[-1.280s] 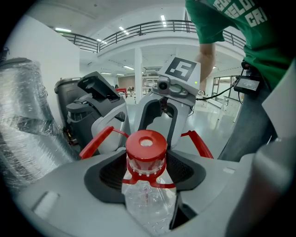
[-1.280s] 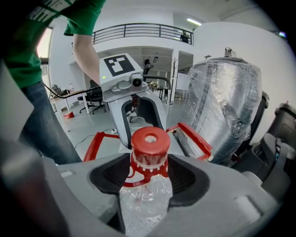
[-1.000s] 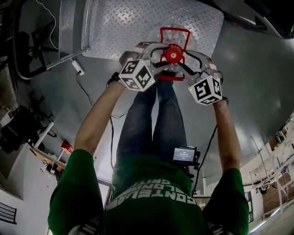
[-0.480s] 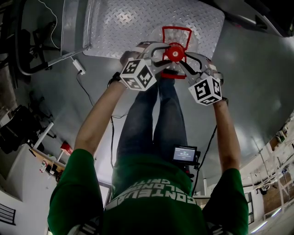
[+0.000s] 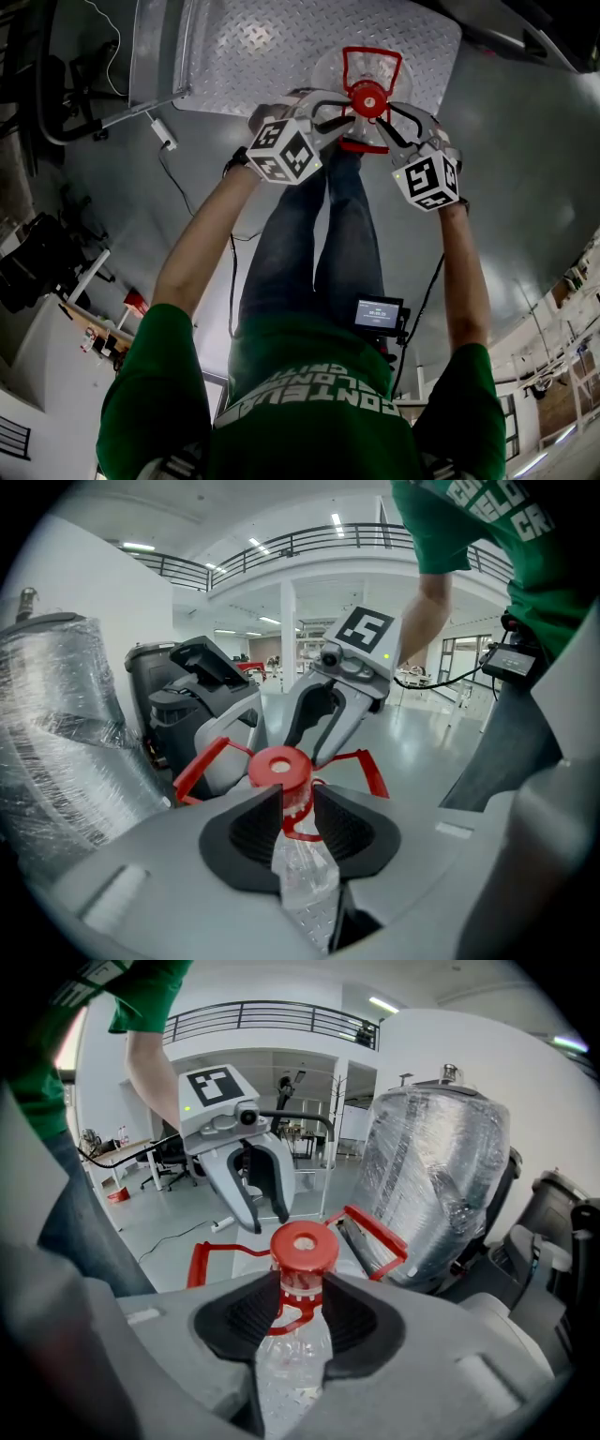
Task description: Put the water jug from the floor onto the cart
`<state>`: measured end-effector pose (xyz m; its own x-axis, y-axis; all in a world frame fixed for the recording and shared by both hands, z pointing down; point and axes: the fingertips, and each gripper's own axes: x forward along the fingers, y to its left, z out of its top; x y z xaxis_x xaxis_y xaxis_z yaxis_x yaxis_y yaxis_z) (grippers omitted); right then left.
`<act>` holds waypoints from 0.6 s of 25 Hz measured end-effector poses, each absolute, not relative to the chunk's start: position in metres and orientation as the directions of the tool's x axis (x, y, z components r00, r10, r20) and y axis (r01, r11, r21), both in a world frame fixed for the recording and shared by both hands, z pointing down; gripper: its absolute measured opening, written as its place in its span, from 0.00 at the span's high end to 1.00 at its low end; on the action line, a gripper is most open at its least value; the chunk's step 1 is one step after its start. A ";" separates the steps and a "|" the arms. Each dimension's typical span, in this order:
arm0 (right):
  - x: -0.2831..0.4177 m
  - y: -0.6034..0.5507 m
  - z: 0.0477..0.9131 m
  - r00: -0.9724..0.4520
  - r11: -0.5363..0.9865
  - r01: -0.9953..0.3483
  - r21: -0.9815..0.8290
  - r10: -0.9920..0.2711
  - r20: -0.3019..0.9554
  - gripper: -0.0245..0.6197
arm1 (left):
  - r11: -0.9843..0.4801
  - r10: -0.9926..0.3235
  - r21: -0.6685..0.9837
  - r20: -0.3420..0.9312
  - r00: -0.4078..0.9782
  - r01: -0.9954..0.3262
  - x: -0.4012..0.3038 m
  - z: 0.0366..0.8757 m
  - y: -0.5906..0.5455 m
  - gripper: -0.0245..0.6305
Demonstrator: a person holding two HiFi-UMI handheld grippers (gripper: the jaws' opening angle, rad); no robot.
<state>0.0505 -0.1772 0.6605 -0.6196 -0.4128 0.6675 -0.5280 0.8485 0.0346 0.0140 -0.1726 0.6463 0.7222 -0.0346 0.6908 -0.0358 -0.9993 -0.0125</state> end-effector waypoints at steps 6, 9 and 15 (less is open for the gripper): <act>0.058 -0.181 0.668 -0.582 0.814 -0.580 0.021 -0.432 0.689 0.75 | -1.000 0.027 0.028 0.702 0.712 0.010 0.016 0.656 -0.146 0.81; 0.053 -0.170 0.675 -0.581 0.833 -0.552 0.023 -0.404 0.706 0.76 | -0.999 0.050 0.041 0.698 0.714 0.030 0.018 0.658 -0.137 0.82; 0.046 -0.153 0.666 -0.603 0.839 -0.544 0.016 -0.404 0.688 0.76 | -0.999 0.048 0.029 0.685 0.727 0.038 0.025 0.644 -0.129 0.82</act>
<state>0.0458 -0.1528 0.6658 -0.6031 -0.4036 0.6880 -0.5437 0.8392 0.0158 0.0248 -0.1285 0.6440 0.7269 0.0477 0.6851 0.0379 -0.9989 0.0293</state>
